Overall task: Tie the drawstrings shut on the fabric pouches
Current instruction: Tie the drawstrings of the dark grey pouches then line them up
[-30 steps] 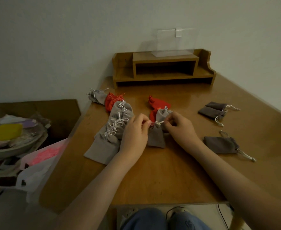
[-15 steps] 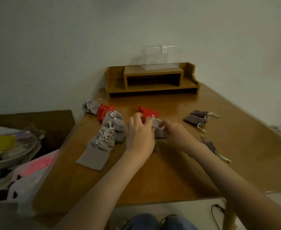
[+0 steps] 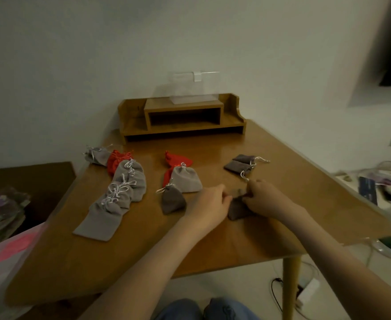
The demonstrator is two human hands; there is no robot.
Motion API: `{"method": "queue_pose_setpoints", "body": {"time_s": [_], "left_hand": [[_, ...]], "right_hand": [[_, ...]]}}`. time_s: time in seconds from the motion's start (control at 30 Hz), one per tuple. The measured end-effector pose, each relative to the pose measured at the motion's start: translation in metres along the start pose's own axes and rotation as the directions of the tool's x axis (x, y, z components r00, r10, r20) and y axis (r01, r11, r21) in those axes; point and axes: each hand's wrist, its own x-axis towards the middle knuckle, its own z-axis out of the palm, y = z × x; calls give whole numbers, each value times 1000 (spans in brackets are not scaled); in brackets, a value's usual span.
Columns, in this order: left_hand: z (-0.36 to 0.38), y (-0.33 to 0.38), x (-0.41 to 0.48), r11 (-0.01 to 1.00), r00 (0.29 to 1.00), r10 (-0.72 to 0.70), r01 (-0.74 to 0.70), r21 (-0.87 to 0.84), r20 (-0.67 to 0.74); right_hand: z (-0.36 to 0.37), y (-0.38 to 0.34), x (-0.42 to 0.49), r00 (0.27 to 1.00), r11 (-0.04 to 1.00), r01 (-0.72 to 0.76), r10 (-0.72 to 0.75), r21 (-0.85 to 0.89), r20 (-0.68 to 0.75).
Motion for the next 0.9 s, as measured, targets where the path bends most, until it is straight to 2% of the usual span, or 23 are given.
{"method": "queue_pose_setpoints", "body": {"time_s": [0.07,0.1,0.17,0.27,0.4,0.53,0.63,0.73,0.8,0.83,0.9], "left_hand": [[-1,-6,0,999,990,39,-42,-22,-133],[-2,-10,0,999,987,41,-46,-29,-157],[-5,-18,1,994,994,-28,16,-110,-109],[-15,-31,1,934,985,-171,160,-320,-5],[-26,-55,-3,861,989,-149,120,-495,-20],[-35,-73,-2,836,988,-126,59,-545,-88],[-36,-81,-6,813,987,-117,31,-581,-112],[-32,-88,-5,758,980,-176,73,-648,-96],[-34,-92,-2,665,964,-251,107,-739,-86],[-35,-93,-1,566,956,-283,107,-818,-71],[-40,-93,-2,292,960,-280,62,-954,-23]], "right_hand": [[3,-6,-2,988,983,136,-125,123,-94],[5,-11,-4,973,958,200,-170,206,-154],[8,-20,-6,937,889,320,-244,329,-250],[11,-35,1,906,779,421,-330,465,-267],[15,-55,15,930,620,349,-318,703,-182],[18,-65,26,947,444,238,-302,864,-106],[24,-66,30,939,436,227,-335,871,-78],[28,-66,31,927,408,210,-373,888,-48],[31,-63,32,919,372,197,-393,907,-38],[32,-61,32,912,386,218,-407,896,-47],[34,-60,32,900,417,279,-428,865,-84]]}}
